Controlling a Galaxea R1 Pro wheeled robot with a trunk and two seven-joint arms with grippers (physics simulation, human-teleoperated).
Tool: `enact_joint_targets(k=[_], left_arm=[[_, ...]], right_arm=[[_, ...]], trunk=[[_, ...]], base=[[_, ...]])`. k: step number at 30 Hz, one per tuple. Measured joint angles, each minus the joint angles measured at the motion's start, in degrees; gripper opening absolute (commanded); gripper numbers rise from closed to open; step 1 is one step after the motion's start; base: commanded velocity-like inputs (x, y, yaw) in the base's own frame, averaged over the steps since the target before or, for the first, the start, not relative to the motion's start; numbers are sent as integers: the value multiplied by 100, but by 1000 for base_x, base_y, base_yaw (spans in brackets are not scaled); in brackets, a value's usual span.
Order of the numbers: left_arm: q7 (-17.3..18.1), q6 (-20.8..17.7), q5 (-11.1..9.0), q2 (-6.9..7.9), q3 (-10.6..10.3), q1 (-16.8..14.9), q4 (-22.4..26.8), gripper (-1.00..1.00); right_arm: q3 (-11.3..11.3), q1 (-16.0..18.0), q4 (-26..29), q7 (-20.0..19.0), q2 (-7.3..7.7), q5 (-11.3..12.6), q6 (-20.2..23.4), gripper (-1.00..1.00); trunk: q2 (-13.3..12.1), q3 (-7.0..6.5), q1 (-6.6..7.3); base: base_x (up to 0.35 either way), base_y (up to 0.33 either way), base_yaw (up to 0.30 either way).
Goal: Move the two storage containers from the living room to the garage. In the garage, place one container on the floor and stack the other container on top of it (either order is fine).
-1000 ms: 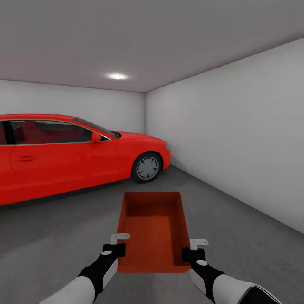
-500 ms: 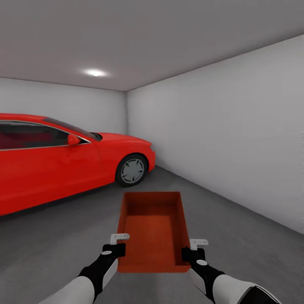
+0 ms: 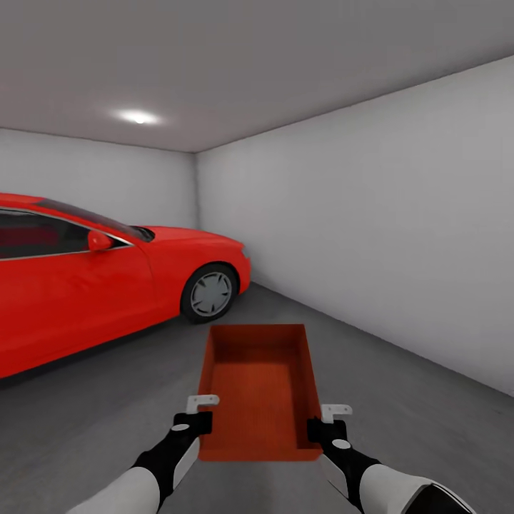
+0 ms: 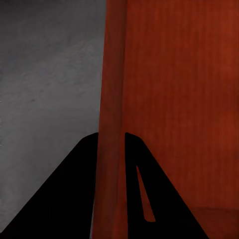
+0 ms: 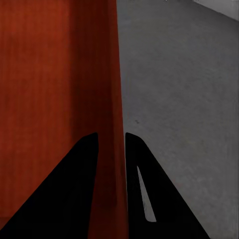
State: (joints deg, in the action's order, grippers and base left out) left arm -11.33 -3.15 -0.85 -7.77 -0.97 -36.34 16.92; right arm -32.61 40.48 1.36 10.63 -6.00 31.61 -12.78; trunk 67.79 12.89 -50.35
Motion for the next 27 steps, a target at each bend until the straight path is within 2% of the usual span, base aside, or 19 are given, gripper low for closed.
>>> enact_joint_targets(k=[8, 27], left_arm=[[0, 0, -2, -1, 0, -1, 0, -100], [1, 0, -2, -1, 0, -1, -1, -100]], right_arm=[[-5, 2, 0, 1, 1, 4, 0, -100], [-6, 2, 0, 2, 1, 5, 0, -100]], trunk=[[0, 0, 0], [0, 0, 0]], base=[[298, 225, -64], [298, 225, -275]])
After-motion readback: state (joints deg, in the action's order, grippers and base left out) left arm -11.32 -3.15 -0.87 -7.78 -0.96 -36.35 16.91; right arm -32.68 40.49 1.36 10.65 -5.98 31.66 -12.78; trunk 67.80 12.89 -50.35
